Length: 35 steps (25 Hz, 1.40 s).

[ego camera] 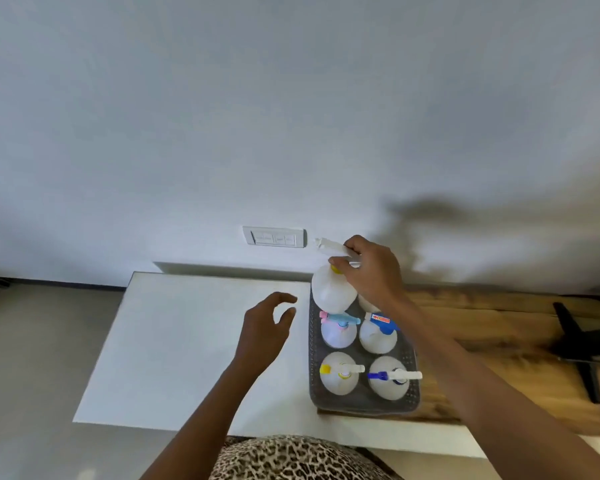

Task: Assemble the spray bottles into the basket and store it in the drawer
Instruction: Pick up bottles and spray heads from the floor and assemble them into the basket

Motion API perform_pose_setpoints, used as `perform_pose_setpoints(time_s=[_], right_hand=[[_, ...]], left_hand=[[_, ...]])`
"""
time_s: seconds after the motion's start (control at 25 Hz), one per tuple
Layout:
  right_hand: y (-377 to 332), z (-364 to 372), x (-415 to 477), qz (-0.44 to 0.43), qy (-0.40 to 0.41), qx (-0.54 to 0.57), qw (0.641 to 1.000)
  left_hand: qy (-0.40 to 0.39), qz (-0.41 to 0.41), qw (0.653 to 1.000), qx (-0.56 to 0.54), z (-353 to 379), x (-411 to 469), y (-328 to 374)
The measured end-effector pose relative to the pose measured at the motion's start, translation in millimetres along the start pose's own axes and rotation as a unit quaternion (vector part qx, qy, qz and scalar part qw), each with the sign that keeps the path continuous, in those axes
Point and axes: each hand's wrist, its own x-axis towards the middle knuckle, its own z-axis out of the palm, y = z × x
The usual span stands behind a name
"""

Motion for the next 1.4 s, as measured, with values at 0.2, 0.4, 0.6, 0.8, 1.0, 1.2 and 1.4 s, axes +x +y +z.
perform_pose_setpoints(time_s=[0.2,0.4,0.6,0.8,1.0,1.2,1.4], right_hand=[[49.9,42.7,40.0,-0.025,-0.098,-0.122,0.987],[87.3,75.8,64.2,-0.041,-0.169,-0.208,0.963],[105.3,95.7,75.4,-0.058,-0.218,-0.265,0.937],[112.3,101.1,73.1,-0.032,-0.233,-0.239,0.942],[111.2,107.6,71.8,-0.009,-0.236,-0.236,0.943],[108.9,98.8,61.0,0.053,-0.221,-0.205,0.952],[84.5,70.2,27.9,0.116,-0.100,-0.065,0.986]], left_hand=[[0.001,-0.051,0.999,0.004,-1.1,20.8,-24.7],[0.007,-0.081,0.997,0.004,-1.7,34.0,-39.3],[0.004,-0.104,0.995,0.003,-4.1,43.1,-45.8],[-0.007,-0.104,0.994,0.008,-2.8,47.1,-50.2],[-0.028,-0.098,0.995,0.013,1.5,53.4,-54.9],[-0.053,-0.059,0.997,0.026,-0.1,59.0,-55.5],[-0.104,-0.015,0.994,0.045,3.6,75.2,-50.7]])
